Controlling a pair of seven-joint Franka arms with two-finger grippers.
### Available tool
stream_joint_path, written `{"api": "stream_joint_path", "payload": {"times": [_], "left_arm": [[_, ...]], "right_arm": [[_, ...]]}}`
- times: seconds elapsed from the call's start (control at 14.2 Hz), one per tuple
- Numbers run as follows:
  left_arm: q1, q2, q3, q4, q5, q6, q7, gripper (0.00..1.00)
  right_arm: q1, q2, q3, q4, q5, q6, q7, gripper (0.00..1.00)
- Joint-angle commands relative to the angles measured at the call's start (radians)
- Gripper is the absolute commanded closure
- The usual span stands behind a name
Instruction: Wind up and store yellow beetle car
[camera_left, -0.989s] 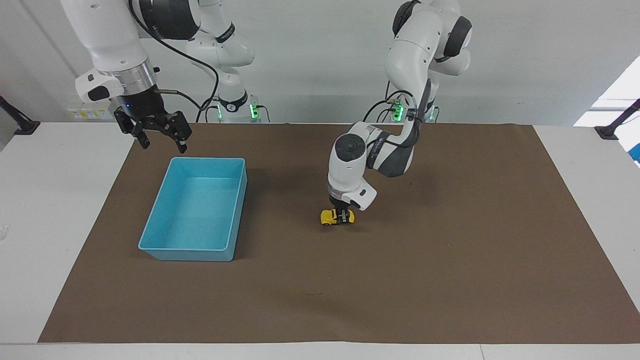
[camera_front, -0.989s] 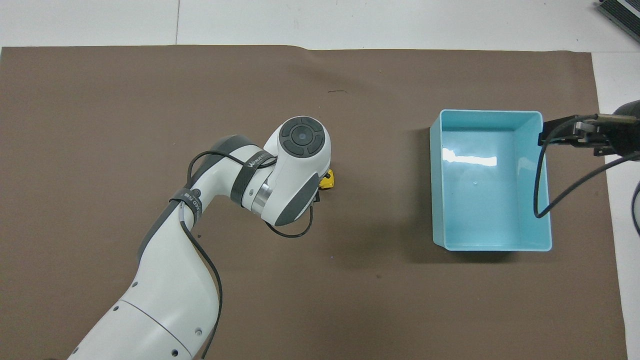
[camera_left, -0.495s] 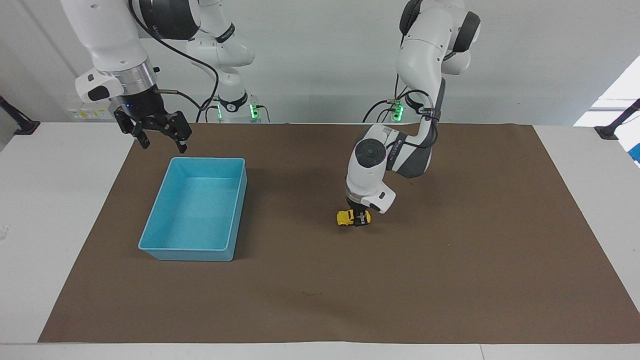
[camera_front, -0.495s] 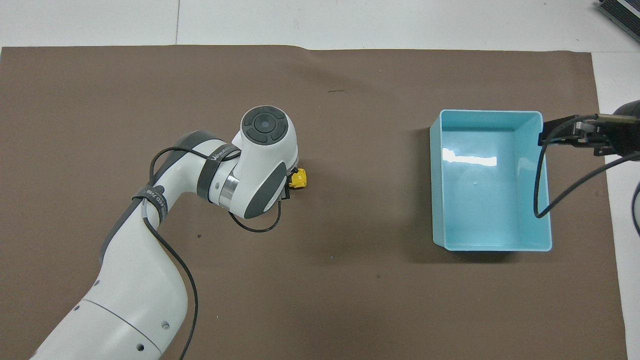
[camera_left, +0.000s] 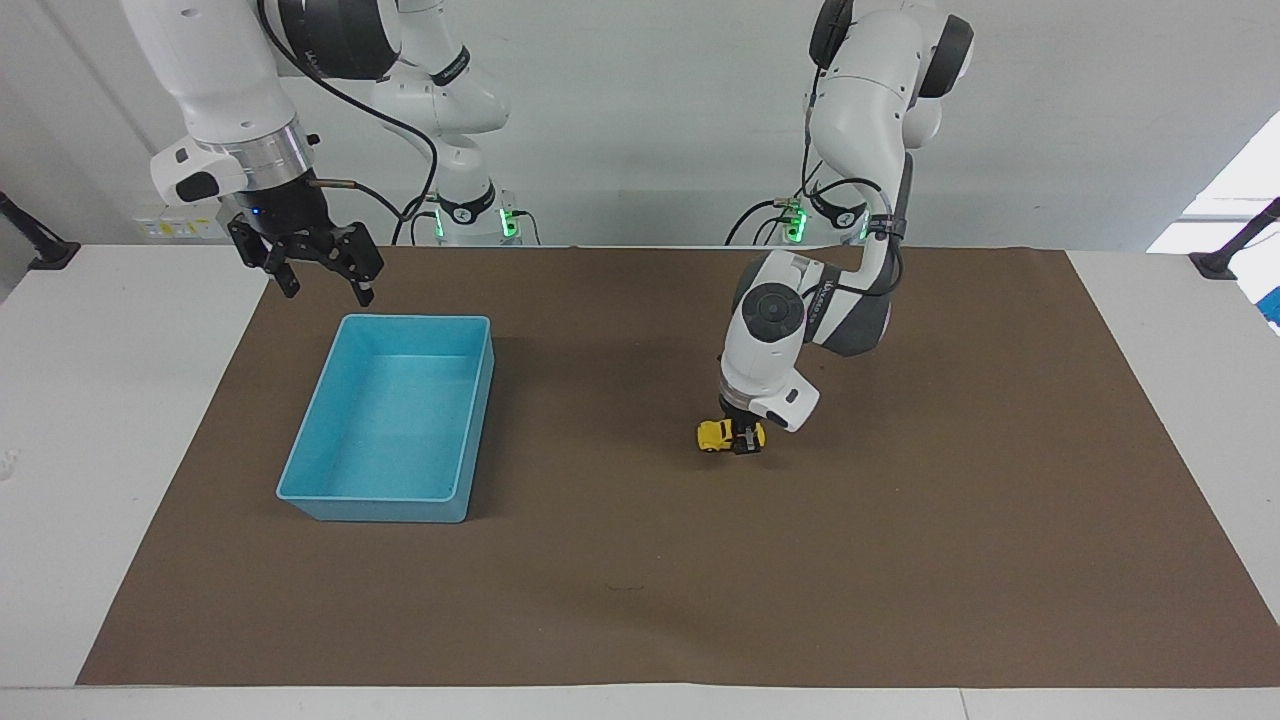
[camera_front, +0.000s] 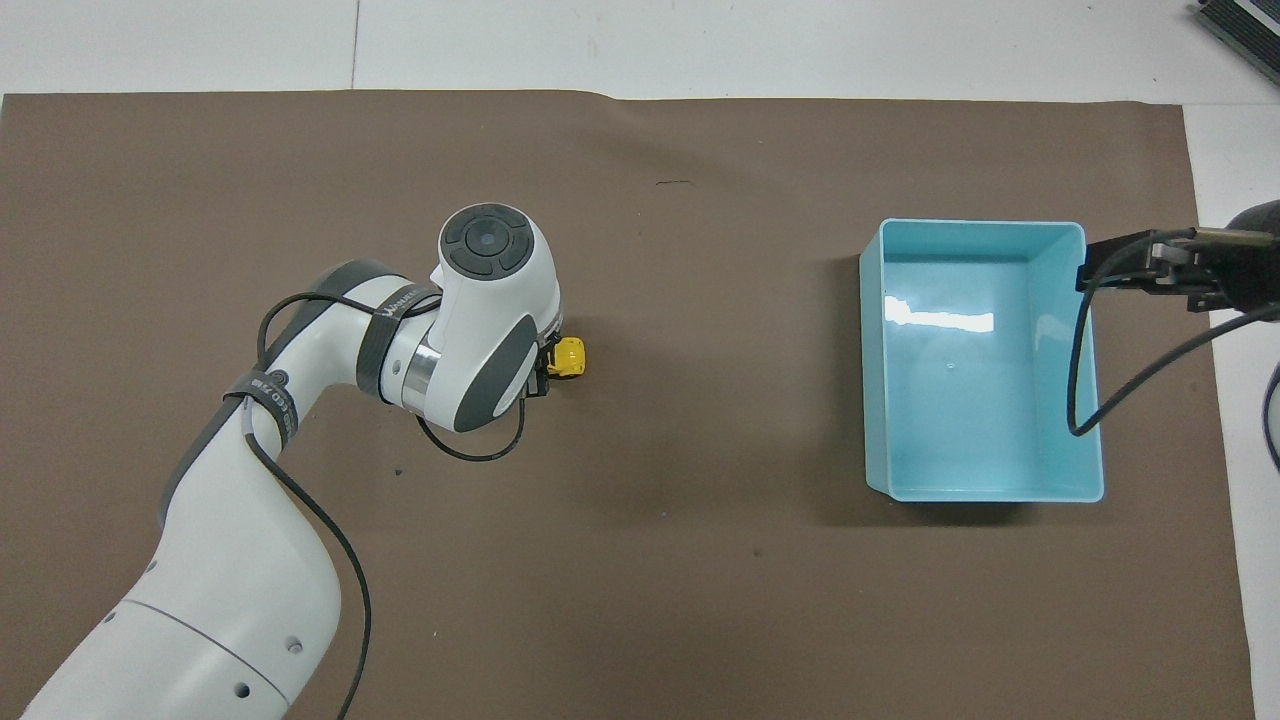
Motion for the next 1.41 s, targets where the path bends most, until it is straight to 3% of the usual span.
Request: {"api": "stream_joint_path", "payload": {"times": [0.0,0.14,0.35,0.78,0.85,0.92,0.99,1.13,1.34], "left_arm": [[0.027,0.014,0.006,-0.049,0.031,0.031,0.022,0.81],[0.044,0.008,0.006,-0.060,0.034,0.028,0.028,0.80],[0.081,-0.076,0.004,-0.145,0.034,0.040,0.075,0.79],[0.098,-0.086,0.006,-0.161,0.034,0.045,0.085,0.76],[0.100,-0.084,0.006,-0.159,0.034,0.045,0.083,0.70],[0.101,-0.087,0.004,-0.158,0.034,0.043,0.094,0.09],[0.106,-0.099,0.004,-0.144,0.034,0.031,0.142,0.00],[0.126,-0.182,0.004,-0.112,0.025,-0.061,0.207,0.00],[0.136,-0.198,0.003,-0.069,0.025,-0.133,0.214,0.00]], "right_arm": [[-0.009,-0.013,0.007,-0.006,0.002,-0.008,0.019,0.00],[-0.009,-0.013,0.007,-0.006,0.002,-0.008,0.019,0.00],[-0.011,-0.013,0.007,-0.006,0.002,-0.008,0.019,0.00],[-0.011,-0.013,0.007,-0.006,0.002,-0.008,0.019,0.00],[-0.009,-0.013,0.007,-0.006,0.002,-0.008,0.019,0.00],[-0.009,-0.013,0.007,-0.006,0.002,-0.008,0.019,0.00],[-0.009,-0.013,0.007,-0.006,0.002,-0.008,0.019,0.00],[-0.011,-0.013,0.007,-0.006,0.002,-0.008,0.019,0.00],[-0.009,-0.013,0.007,-0.006,0.002,-0.008,0.019,0.00]]}}
